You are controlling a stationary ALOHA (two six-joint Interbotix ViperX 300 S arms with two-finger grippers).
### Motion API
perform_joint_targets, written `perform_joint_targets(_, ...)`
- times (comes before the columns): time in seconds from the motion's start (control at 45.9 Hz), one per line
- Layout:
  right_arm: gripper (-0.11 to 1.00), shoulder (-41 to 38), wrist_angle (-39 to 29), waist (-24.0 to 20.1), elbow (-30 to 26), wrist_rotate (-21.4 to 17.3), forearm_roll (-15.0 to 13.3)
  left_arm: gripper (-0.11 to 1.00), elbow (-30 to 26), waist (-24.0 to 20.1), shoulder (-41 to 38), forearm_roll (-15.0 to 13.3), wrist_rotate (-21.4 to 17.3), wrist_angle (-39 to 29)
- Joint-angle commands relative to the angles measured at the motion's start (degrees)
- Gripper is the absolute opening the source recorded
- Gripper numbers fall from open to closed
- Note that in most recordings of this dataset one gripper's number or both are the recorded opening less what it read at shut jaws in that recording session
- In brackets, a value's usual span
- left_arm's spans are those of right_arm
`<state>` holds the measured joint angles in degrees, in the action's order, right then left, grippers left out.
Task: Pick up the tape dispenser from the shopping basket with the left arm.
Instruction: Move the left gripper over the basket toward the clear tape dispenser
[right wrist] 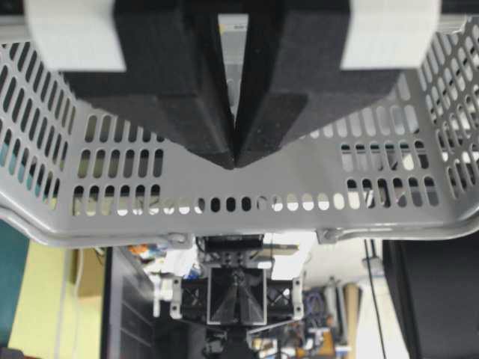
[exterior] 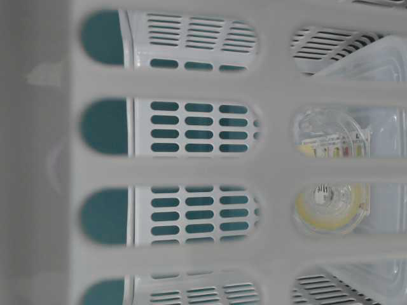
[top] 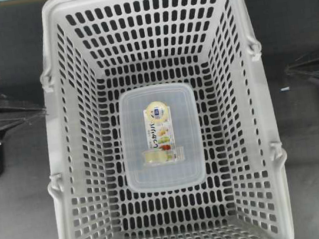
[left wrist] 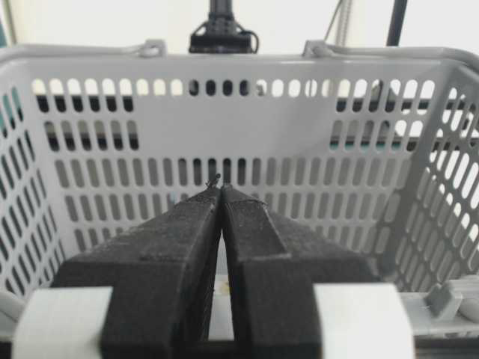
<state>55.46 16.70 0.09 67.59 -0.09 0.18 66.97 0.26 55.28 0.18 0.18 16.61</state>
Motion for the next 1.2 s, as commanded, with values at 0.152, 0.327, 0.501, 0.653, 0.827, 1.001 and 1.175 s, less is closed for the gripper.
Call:
perform_joint_targets(0.152,-0.01,-0.1,-0.3,-0.4,-1.1,-0.9,0.4,0.01,-6.9,0.6,-1.9,2.4,3.4,-6.4)
perform_joint_targets(0.327,-0.01,-0.1,-1.1,-0.2,-1.1,-0.9,0.4,0.01,-16.4,2.0,-7.9,2.4,3.6,-19.4)
perform_joint_targets(0.501,0.00,-0.1,-3.7,-0.2,-1.1,-1.0,0.4,0.01,-27.3,3.3,-17.1,2.4,3.5,-33.8)
perform_joint_targets(0.653,0.17,0.1,-4.7,-0.3,-1.2,-0.9,0.4,0.01,-35.5,3.9,-25.0,2.4,3.7,-41.4)
perform_joint_targets(0.827,0.64,0.2,-4.8,-0.4,-1.2,-0.6,0.4,0.02,-41.7,4.2,-32.3,2.4,4.1,-46.9)
perform_joint_targets(1.001,0.76,0.3,-6.3,-0.4,-1.2,-0.8,0.4,0.37,-48.2,4.2,-38.8,2.4,4.7,-53.8)
perform_joint_targets(1.175,0.75,0.7,-6.5,-0.4,-1.1,-0.8,0.4,0.85,-52.6,5.7,-45.6,2.4,4.4,-59.7)
